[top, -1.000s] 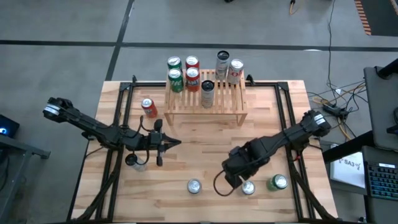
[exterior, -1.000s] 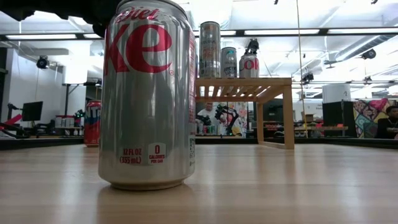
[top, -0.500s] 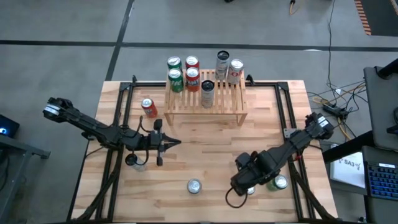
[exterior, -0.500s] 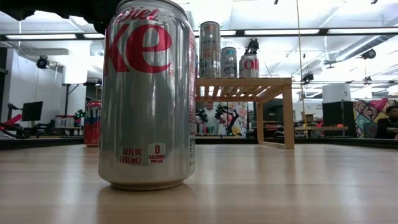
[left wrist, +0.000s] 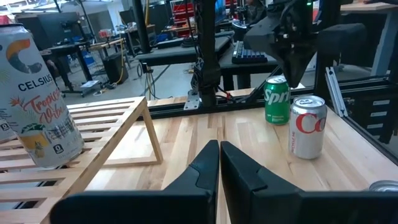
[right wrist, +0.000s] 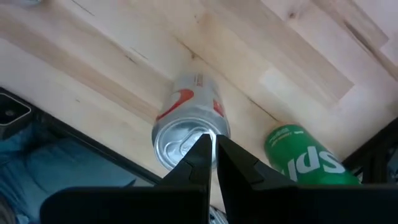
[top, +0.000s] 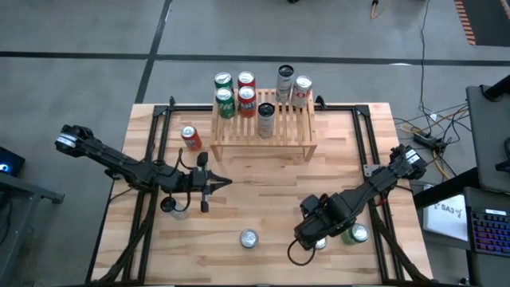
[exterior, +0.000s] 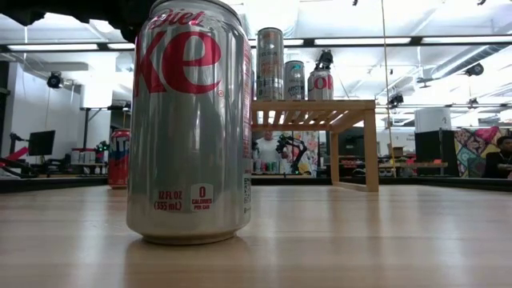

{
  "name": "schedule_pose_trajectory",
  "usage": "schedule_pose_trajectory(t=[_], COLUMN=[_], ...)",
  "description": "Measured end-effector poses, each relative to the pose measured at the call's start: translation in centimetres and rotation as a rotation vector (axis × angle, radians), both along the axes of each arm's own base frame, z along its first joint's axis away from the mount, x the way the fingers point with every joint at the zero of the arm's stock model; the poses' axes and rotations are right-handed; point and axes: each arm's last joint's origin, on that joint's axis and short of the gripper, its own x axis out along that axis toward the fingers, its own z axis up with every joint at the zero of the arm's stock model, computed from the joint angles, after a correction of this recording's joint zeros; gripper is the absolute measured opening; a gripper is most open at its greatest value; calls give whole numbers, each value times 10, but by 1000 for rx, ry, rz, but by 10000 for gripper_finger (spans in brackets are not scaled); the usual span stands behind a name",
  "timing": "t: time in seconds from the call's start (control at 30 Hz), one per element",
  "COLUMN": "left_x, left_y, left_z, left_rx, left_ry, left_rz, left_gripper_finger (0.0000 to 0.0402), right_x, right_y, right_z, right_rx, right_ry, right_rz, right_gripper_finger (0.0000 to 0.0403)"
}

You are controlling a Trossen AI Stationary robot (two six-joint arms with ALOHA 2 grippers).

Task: Place canned beverage on shelf
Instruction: Put the red silver soda can aligned with the other red silver soda can on the shelf

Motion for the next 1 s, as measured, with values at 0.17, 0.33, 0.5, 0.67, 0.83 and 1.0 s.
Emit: schedule_pose_trajectory(t=[0.17, 0.33, 0.5, 0.67, 0.83, 1.0], left_x=[0, 0, 0, 0, 0, 0], left_y=[0, 0, 0, 0, 0, 0], left_z=[0, 0, 0, 1, 1, 1], left_rx=[0, 3, 6, 5, 4, 4], left_ry=[0, 0, -1, -6, -8, -8], left_rz=[0, 0, 0, 0, 0, 0], left_gripper_finger=[0, 0, 0, 0, 0, 0], right_x=[1, 2, 4, 7, 5, 3], right_y=[0, 1, 2, 5, 15, 19], right_z=[0, 0, -2, -7, -9, -9], right_rx=[1, -4, -1, 38, 56, 62], right_ry=[-7, -31, -19, 18, 8, 15], right_rz=[-8, -20, -107, -143, -114, -135], right_gripper_finger=[17, 63, 151, 246, 313, 346])
